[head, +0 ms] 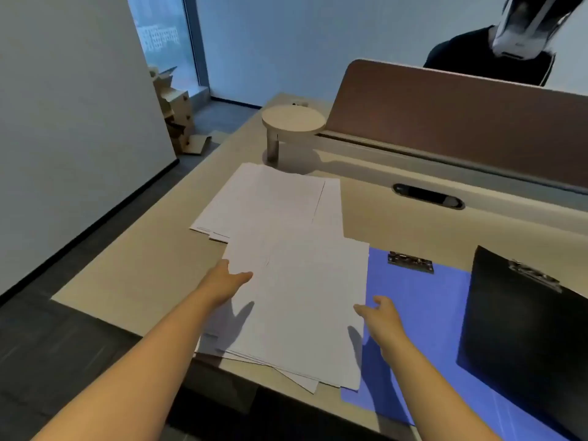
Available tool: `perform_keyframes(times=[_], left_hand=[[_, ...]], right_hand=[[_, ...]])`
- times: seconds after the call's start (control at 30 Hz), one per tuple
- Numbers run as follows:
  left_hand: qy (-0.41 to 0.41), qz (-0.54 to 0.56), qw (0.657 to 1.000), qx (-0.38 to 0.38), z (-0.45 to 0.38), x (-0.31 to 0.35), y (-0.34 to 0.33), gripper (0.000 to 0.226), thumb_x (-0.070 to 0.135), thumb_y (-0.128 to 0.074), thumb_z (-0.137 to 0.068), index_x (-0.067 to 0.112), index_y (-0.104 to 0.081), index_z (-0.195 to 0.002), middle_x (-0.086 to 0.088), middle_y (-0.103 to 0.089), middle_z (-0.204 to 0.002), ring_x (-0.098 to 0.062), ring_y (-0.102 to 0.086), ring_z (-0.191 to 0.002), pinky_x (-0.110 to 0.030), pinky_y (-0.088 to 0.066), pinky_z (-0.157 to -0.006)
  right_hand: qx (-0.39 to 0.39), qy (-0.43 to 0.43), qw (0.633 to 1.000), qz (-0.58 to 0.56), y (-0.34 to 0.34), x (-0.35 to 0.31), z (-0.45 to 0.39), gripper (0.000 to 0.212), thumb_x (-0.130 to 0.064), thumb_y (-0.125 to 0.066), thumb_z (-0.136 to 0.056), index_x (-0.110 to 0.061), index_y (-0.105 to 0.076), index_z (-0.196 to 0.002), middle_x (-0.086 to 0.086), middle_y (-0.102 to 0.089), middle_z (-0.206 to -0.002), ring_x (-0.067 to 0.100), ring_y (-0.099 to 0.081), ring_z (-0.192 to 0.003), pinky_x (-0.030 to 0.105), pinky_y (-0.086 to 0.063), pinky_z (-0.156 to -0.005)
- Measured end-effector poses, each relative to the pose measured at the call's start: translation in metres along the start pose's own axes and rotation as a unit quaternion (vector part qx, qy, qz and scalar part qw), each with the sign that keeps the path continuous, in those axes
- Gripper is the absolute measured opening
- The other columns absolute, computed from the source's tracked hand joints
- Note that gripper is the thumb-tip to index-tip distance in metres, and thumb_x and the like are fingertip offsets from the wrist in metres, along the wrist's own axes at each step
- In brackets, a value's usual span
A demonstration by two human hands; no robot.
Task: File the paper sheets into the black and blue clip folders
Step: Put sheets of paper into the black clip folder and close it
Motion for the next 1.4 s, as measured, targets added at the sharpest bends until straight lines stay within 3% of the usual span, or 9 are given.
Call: perform_keyframes(times=[0.5, 0.6, 0.67, 0.73, 0.83, 0.9, 0.97, 1.2, 1.4], left_hand=[[0.053, 0.074, 0.996, -0.002, -0.096, -0.023, 0.018, 0.048, 0.018, -0.063, -0.084, -0.007, -0.052, -0.124, -0.020, -0.061, -0.123, -0.032, -0.059, -0.110, -0.035, -0.045, -0.086], [0.084, 0.118, 0.987, -0.069, -0.090, -0.021, 0.007, 0.045, 0.007, -0.055, -0.090, -0.019, -0.045, -0.126, -0.032, -0.071, -0.086, -0.016, -0.072, -0.086, -0.026, -0.047, -0.088], [0.086, 0.115, 0.984, -0.106, -0.086, -0.017, -0.001, 0.041, 0.001, -0.055, -0.089, -0.014, -0.048, -0.125, -0.016, -0.070, -0.058, -0.008, -0.066, -0.060, -0.015, -0.048, -0.072], [0.085, 0.134, 0.978, -0.139, -0.082, -0.016, -0.009, 0.044, -0.006, -0.056, -0.086, -0.012, -0.046, -0.129, -0.017, -0.069, -0.101, -0.015, -0.058, -0.091, -0.021, -0.041, -0.085], [0.082, 0.133, 0.976, -0.154, -0.082, -0.019, -0.024, 0.046, -0.009, -0.057, -0.083, -0.011, -0.047, -0.128, -0.010, -0.062, -0.102, -0.022, -0.057, -0.090, -0.021, -0.042, -0.086], [0.066, 0.156, 0.975, -0.140, -0.080, -0.019, -0.027, 0.044, -0.011, -0.057, -0.082, -0.012, -0.049, -0.126, -0.004, -0.060, -0.084, -0.016, -0.056, -0.075, -0.009, -0.051, -0.064], [0.049, 0.174, 0.975, -0.129, -0.076, -0.019, -0.027, 0.043, -0.011, -0.057, -0.082, -0.010, -0.049, -0.124, -0.004, -0.059, -0.081, -0.014, -0.056, -0.072, -0.005, -0.050, -0.049], [0.002, 0.241, 0.965, -0.105, -0.051, 0.000, 0.008, 0.027, -0.011, -0.051, -0.085, 0.003, -0.052, -0.108, -0.007, -0.060, -0.079, -0.016, -0.058, -0.072, -0.008, -0.052, -0.047], [-0.048, 0.259, 0.962, -0.075, -0.036, 0.024, 0.050, 0.031, -0.011, -0.053, -0.084, 0.002, -0.053, -0.112, -0.008, -0.062, -0.084, -0.020, -0.059, -0.075, -0.013, -0.056, -0.052]], right_hand=[[0.093, -0.036, 0.995, 0.025, -0.054, -0.003, -0.061, 0.064, -0.013, -0.054, -0.089, -0.005, -0.024, -0.145, 0.011, -0.029, -0.153, 0.029, -0.028, -0.141, 0.040, -0.029, -0.112], [0.128, -0.082, 0.988, -0.030, -0.049, 0.006, -0.068, 0.030, -0.006, -0.054, -0.086, -0.005, -0.048, -0.115, 0.014, -0.053, -0.116, 0.027, -0.052, -0.100, 0.034, -0.044, -0.080], [0.144, -0.117, 0.980, -0.073, -0.048, 0.007, -0.069, 0.022, -0.001, -0.052, -0.083, -0.012, -0.037, -0.070, 0.005, -0.037, -0.073, 0.020, -0.035, -0.063, 0.027, -0.032, -0.058], [0.125, -0.150, 0.974, -0.110, -0.051, 0.013, -0.072, 0.039, 0.003, -0.048, -0.081, -0.017, -0.023, -0.060, -0.001, -0.023, -0.065, 0.017, -0.022, -0.057, 0.026, -0.030, -0.062], [0.101, -0.181, 0.969, -0.135, -0.054, 0.014, -0.061, 0.005, 0.001, -0.050, -0.084, -0.001, -0.050, -0.088, 0.008, -0.047, -0.086, 0.028, -0.050, -0.080, 0.037, -0.040, -0.081], [0.077, -0.169, 0.970, -0.159, -0.053, 0.018, -0.061, 0.052, -0.002, -0.054, -0.087, 0.006, -0.035, -0.135, 0.014, -0.050, -0.130, 0.035, -0.048, -0.122, 0.044, -0.038, -0.102], [0.062, -0.141, 0.971, -0.182, -0.050, 0.019, -0.061, 0.062, 0.000, -0.055, -0.088, 0.003, -0.028, -0.142, 0.015, -0.039, -0.147, 0.033, -0.040, -0.134, 0.043, -0.032, -0.111], [-0.084, -0.095, 0.943, -0.309, -0.053, -0.015, -0.040, 0.019, 0.002, -0.051, -0.089, -0.007, -0.059, -0.104, 0.006, -0.067, -0.089, 0.020, -0.062, -0.084, 0.037, -0.054, -0.074], [-0.052, 0.024, 0.960, -0.273, -0.052, -0.074, -0.025, 0.040, 0.014, -0.048, -0.085, 0.005, -0.052, -0.125, 0.010, -0.058, -0.109, 0.026, -0.054, -0.100, 0.024, -0.049, -0.076]])
Point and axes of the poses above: each hand's wrist, its own z-axis away from the middle knuckle, its own y-axis out of the back of the hand, x = y × z, the point moved 6 cm from there along -z, towards the middle knuckle
